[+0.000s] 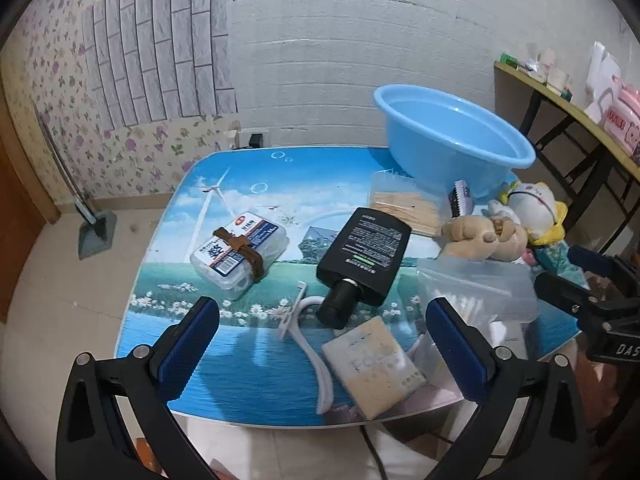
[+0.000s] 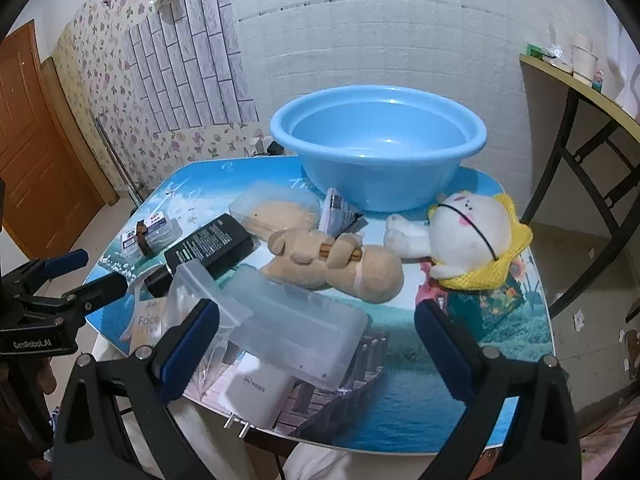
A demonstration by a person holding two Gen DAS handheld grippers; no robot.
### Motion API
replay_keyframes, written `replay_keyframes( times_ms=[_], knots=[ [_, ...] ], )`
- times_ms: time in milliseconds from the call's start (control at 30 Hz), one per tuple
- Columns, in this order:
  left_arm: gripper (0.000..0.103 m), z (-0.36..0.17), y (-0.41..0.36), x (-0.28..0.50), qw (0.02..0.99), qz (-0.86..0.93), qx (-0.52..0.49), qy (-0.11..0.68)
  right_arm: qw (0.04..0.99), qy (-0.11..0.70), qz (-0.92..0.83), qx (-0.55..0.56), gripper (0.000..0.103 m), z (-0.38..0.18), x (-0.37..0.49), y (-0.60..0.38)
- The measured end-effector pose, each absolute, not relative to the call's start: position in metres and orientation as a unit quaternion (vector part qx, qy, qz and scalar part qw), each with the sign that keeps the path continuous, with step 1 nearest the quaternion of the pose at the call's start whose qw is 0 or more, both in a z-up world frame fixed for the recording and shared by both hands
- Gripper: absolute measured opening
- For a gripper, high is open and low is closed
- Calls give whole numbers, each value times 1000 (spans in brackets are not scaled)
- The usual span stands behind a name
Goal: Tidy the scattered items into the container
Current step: 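Grasp the white charger with the right tool while the left tool approaches the cream Face box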
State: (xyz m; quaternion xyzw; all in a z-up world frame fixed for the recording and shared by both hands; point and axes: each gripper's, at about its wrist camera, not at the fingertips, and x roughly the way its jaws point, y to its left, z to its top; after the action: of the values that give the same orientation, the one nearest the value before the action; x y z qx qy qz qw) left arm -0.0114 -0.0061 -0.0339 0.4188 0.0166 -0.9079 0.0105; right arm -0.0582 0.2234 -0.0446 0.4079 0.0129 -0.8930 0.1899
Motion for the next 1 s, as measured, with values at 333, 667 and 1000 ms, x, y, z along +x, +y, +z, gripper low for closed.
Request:
replay_keyframes(
  times_ms=[333,667,1000],
  knots=[
    [103,-42,-8,-8,10,-904,428,13,193,20,-888,416,100,-54,-55,216],
    [103,-42,-8,-6,4,-903,429,10,192,24,-890,414,100,-56,-52,219],
    [103,-50,-6,1,-4,-900,436,6,192,9,-891,410,97,-63,-49,230]
  ],
)
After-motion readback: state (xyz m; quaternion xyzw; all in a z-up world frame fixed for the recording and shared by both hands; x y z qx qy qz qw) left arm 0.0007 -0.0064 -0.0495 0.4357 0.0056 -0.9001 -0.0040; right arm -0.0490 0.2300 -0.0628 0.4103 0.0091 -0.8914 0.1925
